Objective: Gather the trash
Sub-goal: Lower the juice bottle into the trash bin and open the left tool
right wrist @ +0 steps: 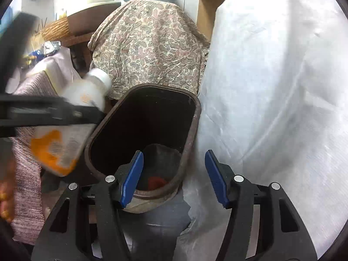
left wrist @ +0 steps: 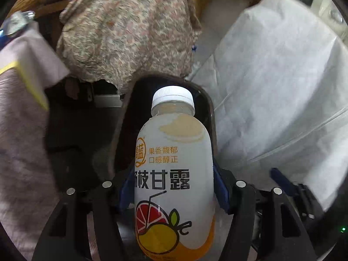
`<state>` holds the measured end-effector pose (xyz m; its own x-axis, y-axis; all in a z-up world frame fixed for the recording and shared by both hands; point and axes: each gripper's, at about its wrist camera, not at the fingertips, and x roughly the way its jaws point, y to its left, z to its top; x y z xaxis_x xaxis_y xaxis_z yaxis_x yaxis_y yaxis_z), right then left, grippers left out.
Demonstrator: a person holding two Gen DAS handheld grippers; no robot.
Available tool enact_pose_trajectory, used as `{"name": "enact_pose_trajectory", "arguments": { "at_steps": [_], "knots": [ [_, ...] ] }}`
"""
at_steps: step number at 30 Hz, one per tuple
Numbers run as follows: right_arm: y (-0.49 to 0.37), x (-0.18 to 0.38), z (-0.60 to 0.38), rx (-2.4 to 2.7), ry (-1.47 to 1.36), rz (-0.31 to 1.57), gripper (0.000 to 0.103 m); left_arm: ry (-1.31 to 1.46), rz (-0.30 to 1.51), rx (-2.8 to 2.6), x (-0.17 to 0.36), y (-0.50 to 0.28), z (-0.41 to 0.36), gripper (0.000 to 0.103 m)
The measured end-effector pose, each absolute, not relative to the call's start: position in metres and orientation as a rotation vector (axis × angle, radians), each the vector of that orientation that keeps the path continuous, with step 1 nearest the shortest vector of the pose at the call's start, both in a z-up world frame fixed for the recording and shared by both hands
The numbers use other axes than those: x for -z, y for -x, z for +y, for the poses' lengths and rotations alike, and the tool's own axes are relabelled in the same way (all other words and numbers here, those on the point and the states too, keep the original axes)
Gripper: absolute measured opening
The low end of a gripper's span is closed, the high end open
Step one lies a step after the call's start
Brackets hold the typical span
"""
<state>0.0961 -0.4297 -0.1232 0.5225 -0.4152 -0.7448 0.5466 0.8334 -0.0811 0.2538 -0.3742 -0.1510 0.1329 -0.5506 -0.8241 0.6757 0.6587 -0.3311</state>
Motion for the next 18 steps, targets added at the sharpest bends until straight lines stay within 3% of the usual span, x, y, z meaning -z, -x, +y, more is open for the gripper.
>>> {"name": "enact_pose_trajectory", "arguments": {
  "at_steps": [2,4,7,18],
  "knots": [
    [-0.09,0.119,-0.429,0.579,-0.181,0.827,0.062,-0.16,1.153,0.884,0.161,-0.257,-0.382,0.061],
    [-0.086,0.118,-0.427,0.585,-0.183,0.817,0.074,-0.183,1.164,0.888,0.168,-0.259,-0.389,0.064],
    [-0.081,0.117,-0.426,0.592,-0.171,0.817,0.074,-0.195,1.161,0.904,0.174,-0.261,-0.396,0.072],
    [-0.072,0.114,-0.42,0.573,-0.204,0.791,0.074,-0.094,1.068,0.865,0.147,-0.259,-0.349,0.079]
  ]
}}
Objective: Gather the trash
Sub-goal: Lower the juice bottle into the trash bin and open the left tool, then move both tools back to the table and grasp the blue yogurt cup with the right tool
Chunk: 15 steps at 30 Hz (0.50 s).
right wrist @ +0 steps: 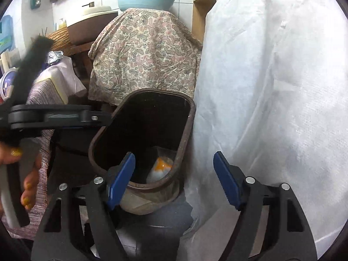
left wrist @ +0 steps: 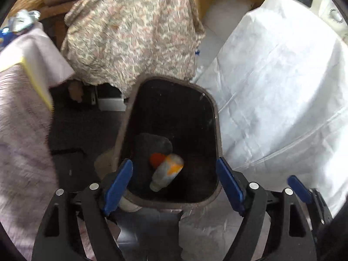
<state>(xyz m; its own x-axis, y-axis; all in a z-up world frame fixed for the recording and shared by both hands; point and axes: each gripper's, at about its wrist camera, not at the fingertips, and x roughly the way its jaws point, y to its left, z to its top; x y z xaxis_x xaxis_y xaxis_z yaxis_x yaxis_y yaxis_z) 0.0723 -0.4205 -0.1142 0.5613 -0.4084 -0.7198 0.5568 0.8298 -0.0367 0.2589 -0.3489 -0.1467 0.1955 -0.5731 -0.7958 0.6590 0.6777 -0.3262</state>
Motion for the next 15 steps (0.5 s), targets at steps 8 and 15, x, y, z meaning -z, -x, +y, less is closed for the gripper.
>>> {"name": "enact_pose_trajectory", "arguments": {
  "at_steps": [8,15],
  "knots": [
    [-0.084,0.111,-0.403,0.52,-0.202,0.786,0.075,-0.035,0.916,0.854,0.089,-0.224,-0.292,0.085],
    [-0.098,0.1,-0.379,0.444,-0.195,0.766,0.081,0.029,0.803,0.77,0.051,-0.208,-0.22,0.092]
  ]
}}
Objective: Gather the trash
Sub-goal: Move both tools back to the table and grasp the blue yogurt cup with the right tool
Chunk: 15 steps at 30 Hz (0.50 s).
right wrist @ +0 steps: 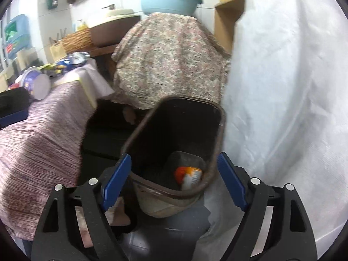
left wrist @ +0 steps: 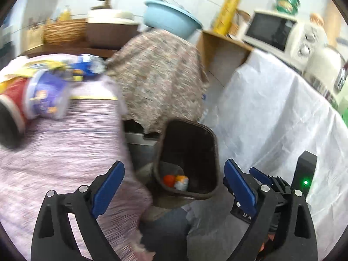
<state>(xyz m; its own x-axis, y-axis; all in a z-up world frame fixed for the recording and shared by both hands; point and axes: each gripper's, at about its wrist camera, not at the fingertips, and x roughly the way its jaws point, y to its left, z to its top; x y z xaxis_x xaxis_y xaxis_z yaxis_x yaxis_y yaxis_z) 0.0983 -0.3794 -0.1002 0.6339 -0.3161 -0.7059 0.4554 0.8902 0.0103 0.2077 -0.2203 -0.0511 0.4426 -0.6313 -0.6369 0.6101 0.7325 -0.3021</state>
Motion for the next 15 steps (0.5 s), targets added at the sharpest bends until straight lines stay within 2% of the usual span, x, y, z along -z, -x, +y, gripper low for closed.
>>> {"name": "enact_pose_trajectory", "arguments": {
  "at_steps": [7,15],
  "knots": [
    [-0.129,0.082,-0.325,0.272,-0.153,0.727,0.081,0.048,0.728,0.551,0.038,-0.205,-0.135,0.095],
    [-0.182,0.054,-0.269,0.041,-0.185,0.687,0.084,0.099,0.734,0.327,0.041,-0.209,-0.048,0.096]
  ]
}}
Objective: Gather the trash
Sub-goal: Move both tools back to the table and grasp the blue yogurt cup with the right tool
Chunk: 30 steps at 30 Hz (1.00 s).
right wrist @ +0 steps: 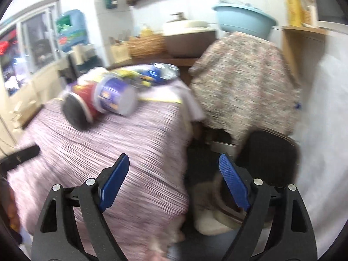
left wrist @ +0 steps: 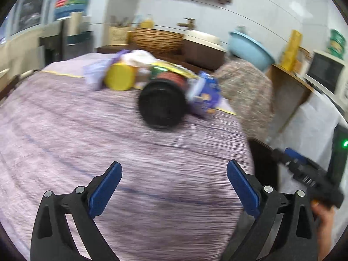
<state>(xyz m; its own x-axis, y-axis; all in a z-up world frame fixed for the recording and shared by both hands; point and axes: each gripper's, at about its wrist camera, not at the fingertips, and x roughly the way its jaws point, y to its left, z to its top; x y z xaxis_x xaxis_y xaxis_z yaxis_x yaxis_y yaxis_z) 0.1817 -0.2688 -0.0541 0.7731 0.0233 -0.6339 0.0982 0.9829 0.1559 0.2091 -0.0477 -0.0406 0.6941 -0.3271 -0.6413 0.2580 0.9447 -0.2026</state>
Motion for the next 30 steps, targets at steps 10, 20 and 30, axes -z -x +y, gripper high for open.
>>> {"name": "enact_pose_trajectory", "arguments": {
  "at_steps": [10,20,30],
  "knots": [
    [-0.257,0.025,-0.201,-0.094,-0.242,0.688,0.088,0.142,0.715,0.24,0.04,-0.206,-0.001,0.097],
    [-0.333,0.023,-0.178,-0.039,-0.343,0.741,0.088,0.156,0.712,0.221,0.045,-0.197,0.011,0.097],
    [-0.374,0.049,-0.183,0.054,-0.39,0.838,0.081,0.139,0.72,0.228,0.046,-0.2,0.009,0.097]
  ]
}}
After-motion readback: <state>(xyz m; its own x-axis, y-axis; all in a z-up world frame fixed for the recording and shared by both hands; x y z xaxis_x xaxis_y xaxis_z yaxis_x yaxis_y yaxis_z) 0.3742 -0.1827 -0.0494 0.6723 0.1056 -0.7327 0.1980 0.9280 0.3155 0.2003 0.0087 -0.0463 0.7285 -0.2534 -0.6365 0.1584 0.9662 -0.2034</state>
